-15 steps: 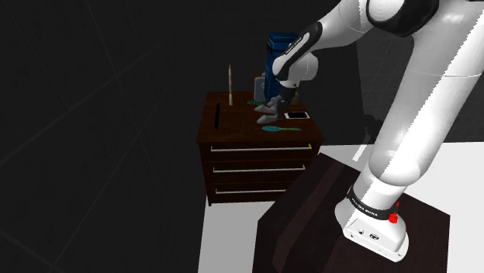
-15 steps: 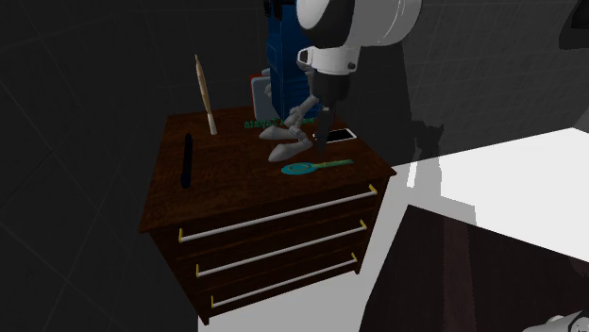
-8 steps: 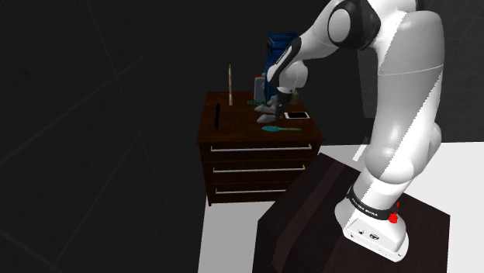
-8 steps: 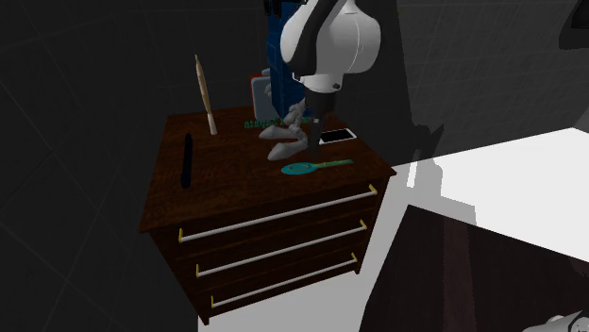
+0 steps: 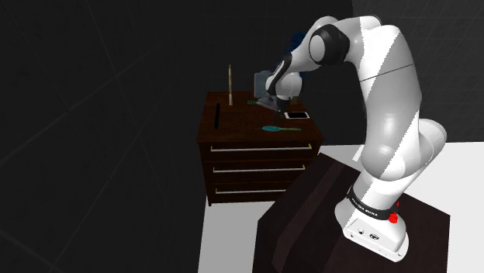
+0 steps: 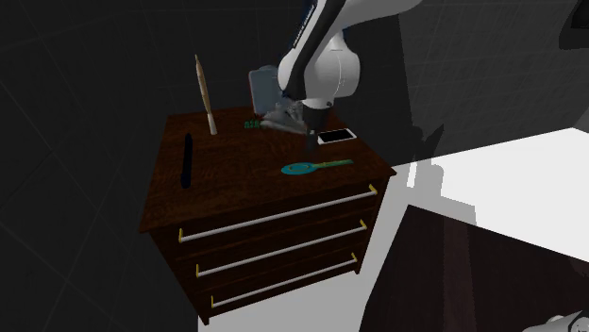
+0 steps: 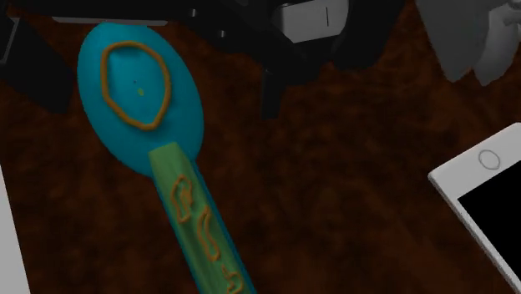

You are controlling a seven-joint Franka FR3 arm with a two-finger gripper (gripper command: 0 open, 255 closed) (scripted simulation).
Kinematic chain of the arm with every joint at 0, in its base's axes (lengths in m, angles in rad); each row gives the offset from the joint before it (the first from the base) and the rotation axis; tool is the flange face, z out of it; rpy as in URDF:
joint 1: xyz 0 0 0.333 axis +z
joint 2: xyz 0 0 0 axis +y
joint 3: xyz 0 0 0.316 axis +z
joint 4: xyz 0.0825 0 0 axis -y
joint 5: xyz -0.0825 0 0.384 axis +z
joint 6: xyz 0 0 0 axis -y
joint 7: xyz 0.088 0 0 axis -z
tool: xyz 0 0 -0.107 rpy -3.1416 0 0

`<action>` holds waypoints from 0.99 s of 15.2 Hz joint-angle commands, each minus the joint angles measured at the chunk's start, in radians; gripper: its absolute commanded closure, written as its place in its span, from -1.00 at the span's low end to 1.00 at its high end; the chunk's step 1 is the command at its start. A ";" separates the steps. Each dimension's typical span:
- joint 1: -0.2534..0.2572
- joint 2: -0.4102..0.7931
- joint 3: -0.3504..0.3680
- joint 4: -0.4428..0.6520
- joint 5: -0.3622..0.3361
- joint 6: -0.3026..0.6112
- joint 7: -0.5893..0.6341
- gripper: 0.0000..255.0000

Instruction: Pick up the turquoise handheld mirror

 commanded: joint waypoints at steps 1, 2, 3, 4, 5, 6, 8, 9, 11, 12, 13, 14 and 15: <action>-0.004 0.038 0.015 0.014 0.003 -0.057 0.006 -1.00; -0.006 0.049 0.019 0.017 0.007 -0.050 0.003 -1.00; -0.009 0.061 0.022 0.021 0.011 -0.042 0.000 -1.00; -0.012 0.072 0.026 0.024 0.014 -0.035 -0.002 -1.00; -0.013 0.078 0.028 0.027 0.016 -0.030 -0.004 -1.00; -0.013 0.078 0.028 0.027 0.016 -0.030 -0.004 -1.00; -0.013 0.077 0.028 0.026 0.016 -0.030 -0.004 1.00; -0.013 0.077 0.028 0.025 0.016 -0.030 -0.004 1.00; -0.013 0.077 0.028 0.026 0.016 -0.031 -0.004 1.00; -0.013 0.077 0.028 0.026 0.016 -0.031 -0.004 1.00; -0.013 0.077 0.028 0.026 0.016 -0.031 -0.004 1.00; -0.013 0.077 0.028 0.026 0.016 -0.031 -0.004 1.00; -0.013 0.077 0.028 0.026 0.016 -0.031 -0.004 1.00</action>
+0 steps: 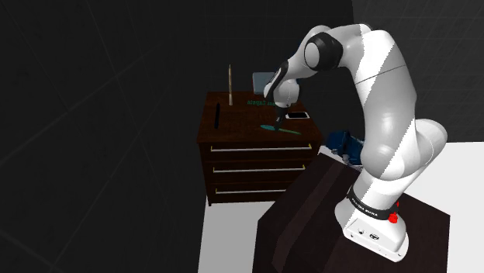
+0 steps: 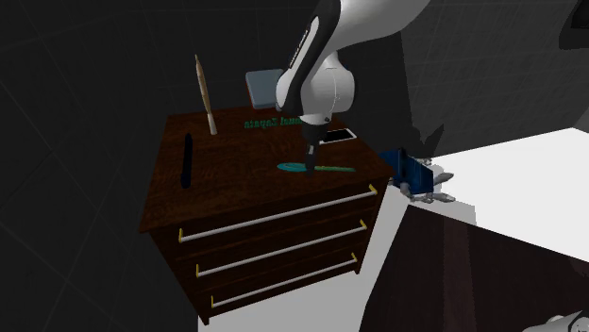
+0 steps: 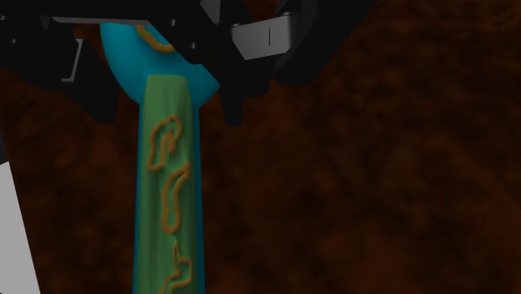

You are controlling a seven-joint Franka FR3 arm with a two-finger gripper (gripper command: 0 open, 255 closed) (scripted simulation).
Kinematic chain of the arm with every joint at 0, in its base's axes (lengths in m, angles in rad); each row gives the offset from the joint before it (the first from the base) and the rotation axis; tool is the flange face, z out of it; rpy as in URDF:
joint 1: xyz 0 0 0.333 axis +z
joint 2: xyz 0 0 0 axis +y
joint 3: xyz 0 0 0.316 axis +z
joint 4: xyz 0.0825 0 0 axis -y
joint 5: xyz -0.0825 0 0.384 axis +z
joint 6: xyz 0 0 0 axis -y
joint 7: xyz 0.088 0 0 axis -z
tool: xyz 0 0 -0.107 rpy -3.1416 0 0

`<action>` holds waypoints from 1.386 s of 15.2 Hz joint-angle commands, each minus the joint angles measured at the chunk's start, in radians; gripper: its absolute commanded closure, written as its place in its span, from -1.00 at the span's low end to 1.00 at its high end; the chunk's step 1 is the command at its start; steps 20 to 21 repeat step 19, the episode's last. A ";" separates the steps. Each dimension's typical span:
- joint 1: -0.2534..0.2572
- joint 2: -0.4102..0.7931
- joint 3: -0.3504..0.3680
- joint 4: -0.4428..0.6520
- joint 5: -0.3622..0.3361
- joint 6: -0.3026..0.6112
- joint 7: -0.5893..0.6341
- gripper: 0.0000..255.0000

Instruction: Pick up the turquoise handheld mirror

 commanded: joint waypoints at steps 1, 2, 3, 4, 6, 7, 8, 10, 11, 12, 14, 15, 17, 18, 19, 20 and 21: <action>0.000 0.000 0.000 0.000 0.000 0.000 0.000 1.00; 0.000 0.001 0.000 0.001 0.000 0.000 0.000 1.00; 0.002 -0.010 -0.003 -0.003 -0.003 -0.007 0.002 1.00; 0.005 -0.021 -0.007 -0.007 -0.007 -0.014 0.005 1.00; 0.010 -0.044 -0.014 -0.014 -0.015 -0.030 0.011 1.00; 0.013 -0.055 -0.018 -0.017 -0.019 -0.038 0.014 1.00; 0.015 -0.065 -0.021 -0.020 -0.022 -0.045 0.017 1.00; 0.020 -0.087 -0.028 -0.025 -0.031 -0.061 0.023 1.00; 0.023 -0.097 -0.032 -0.027 -0.035 -0.070 0.026 1.00; 0.025 -0.108 -0.035 -0.029 -0.039 -0.078 0.029 1.00; 0.030 -0.129 -0.042 -0.032 -0.047 -0.095 0.036 1.00; 0.033 -0.139 -0.045 -0.033 -0.052 -0.103 0.039 1.00; 0.037 -0.159 -0.052 -0.035 -0.061 -0.121 0.045 1.00; 0.037 -0.161 -0.052 -0.036 -0.061 -0.122 0.046 1.00; 0.037 -0.160 -0.052 -0.036 -0.061 -0.122 0.046 1.00; 0.037 -0.160 -0.052 -0.036 -0.061 -0.122 0.046 1.00; 0.037 -0.160 -0.052 -0.036 -0.061 -0.122 0.046 1.00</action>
